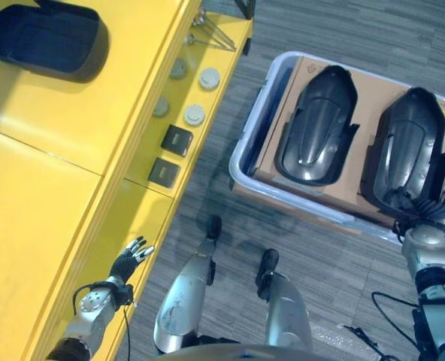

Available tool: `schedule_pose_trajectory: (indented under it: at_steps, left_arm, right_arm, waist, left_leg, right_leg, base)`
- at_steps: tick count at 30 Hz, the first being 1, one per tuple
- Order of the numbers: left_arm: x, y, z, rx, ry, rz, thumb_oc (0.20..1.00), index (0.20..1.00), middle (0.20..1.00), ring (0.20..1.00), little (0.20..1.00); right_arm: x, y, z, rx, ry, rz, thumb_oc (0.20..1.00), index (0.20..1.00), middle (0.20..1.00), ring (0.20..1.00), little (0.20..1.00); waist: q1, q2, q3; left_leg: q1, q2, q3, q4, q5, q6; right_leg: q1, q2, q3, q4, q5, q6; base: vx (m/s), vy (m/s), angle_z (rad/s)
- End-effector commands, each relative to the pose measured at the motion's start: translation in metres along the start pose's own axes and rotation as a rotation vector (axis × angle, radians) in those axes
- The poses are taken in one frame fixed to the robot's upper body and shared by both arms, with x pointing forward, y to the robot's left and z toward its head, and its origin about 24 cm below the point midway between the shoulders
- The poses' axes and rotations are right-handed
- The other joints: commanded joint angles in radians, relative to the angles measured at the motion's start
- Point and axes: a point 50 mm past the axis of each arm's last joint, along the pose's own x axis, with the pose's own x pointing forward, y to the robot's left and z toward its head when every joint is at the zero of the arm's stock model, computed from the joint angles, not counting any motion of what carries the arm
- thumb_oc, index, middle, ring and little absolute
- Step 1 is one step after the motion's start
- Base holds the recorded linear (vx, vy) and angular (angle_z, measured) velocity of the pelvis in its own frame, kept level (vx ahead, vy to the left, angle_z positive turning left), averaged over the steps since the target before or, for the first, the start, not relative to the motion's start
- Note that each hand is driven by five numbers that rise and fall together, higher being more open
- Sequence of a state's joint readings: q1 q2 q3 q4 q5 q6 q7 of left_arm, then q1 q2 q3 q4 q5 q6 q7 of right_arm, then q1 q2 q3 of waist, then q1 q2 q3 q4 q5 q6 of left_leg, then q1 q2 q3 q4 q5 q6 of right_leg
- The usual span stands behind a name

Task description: Move parts from the plastic box to the shelf.

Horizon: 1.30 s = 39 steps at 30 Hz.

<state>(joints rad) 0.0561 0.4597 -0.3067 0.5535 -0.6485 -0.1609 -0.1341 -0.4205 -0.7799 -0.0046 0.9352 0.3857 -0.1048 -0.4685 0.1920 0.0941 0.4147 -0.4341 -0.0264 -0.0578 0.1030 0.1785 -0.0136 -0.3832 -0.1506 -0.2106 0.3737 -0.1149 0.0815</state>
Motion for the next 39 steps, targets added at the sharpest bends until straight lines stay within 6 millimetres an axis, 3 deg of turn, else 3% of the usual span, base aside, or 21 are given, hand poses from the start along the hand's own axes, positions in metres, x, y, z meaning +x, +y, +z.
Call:
schedule_pose_trajectory:
  at_steps: [1,9,16,22,25,32,33,39]
  left_arm:
    - [0.001,0.0,0.018,0.005,-0.067,-0.047,1.0,1.0,1.0,1.0,1.0]
    - [0.006,-0.012,0.032,0.003,-0.083,-0.129,1.0,1.0,1.0,1.0,1.0]
    - [0.007,-0.014,0.034,0.04,-0.09,-0.172,1.0,1.0,1.0,1.0,1.0]
    - [0.007,-0.03,0.043,0.075,-0.124,-0.289,1.0,1.0,1.0,1.0,1.0]
    - [0.003,-0.051,0.055,0.072,-0.179,-0.424,1.0,1.0,1.0,1.0,1.0]
    - [-0.002,-0.076,0.076,0.013,-0.276,-0.528,1.0,1.0,1.0,1.0,1.0]
    - [-0.005,-0.086,0.09,-0.036,-0.327,-0.549,1.0,1.0,1.0,1.0,1.0]
    - [-0.011,-0.098,0.126,-0.129,-0.454,-0.547,1.0,1.0,1.0,1.0,1.0]
  right_arm:
    - [0.006,-0.01,0.005,-0.068,-0.027,-0.007,0.2,0.2,0.2,0.2,0.2]
    - [0.005,-0.015,-0.011,-0.059,0.025,-0.007,0.2,0.2,0.2,0.2,0.2]
    - [0.004,-0.014,-0.012,-0.041,0.031,-0.004,0.2,0.2,0.2,0.2,0.2]
    - [0.0,-0.013,-0.015,0.016,0.02,-0.014,0.2,0.2,0.2,0.2,0.2]
    - [-0.006,-0.006,-0.005,0.11,-0.041,-0.032,0.2,0.2,0.2,0.2,0.2]
    - [-0.019,0.007,0.019,0.175,-0.17,-0.016,0.2,0.2,0.2,0.2,0.2]
    - [-0.027,0.011,0.027,0.199,-0.208,-0.008,0.2,0.2,0.2,0.2,0.2]
    - [-0.047,0.017,0.038,0.253,-0.296,0.004,0.2,0.2,0.2,0.2,0.2]
  waist:
    - [0.011,-0.005,0.02]
    - [0.018,-0.016,0.015]
    - [0.015,-0.03,0.002]
    - [0.012,-0.041,-0.026]
    - [0.0,-0.054,-0.068]
    - [-0.028,-0.069,-0.137]
    - [-0.042,-0.074,-0.171]
    - [-0.065,-0.082,-0.247]
  left_leg:
    - [-0.029,-0.026,-0.014,0.186,-0.186,0.014]
    - [-0.022,-0.024,-0.019,0.184,-0.187,0.018]
    - [-0.002,-0.02,-0.016,0.174,-0.187,0.018]
    - [0.051,-0.013,-0.009,0.137,-0.189,0.016]
    - [0.109,-0.001,0.002,0.088,-0.185,0.012]
    - [0.213,0.021,0.038,0.001,-0.18,0.004]
    - [0.245,0.027,0.052,-0.027,-0.178,0.002]
    - [0.308,0.037,0.076,-0.072,-0.171,-0.002]
  right_leg:
    - [0.038,0.01,-0.053,-0.181,0.125,0.009]
    - [0.054,0.014,-0.057,-0.194,0.133,0.013]
    - [0.076,0.019,-0.052,-0.209,0.136,0.014]
    - [0.127,0.026,-0.047,-0.247,0.142,0.016]
    - [0.177,0.033,-0.041,-0.287,0.147,0.02]
    - [0.258,0.049,-0.019,-0.358,0.155,0.026]
    - [0.284,0.052,-0.012,-0.382,0.158,0.029]
    - [0.329,0.057,0.0,-0.419,0.169,0.033]
  base:
    - [0.0,0.0,0.0]
    - [-0.01,-0.011,0.06]
    - [0.0,-0.001,0.01]
    - [0.0,0.0,0.0]
    - [0.02,0.027,-0.02]
    - [0.04,0.048,-0.14]
    - [0.05,0.06,-0.21]
    - [0.04,0.042,-0.1]
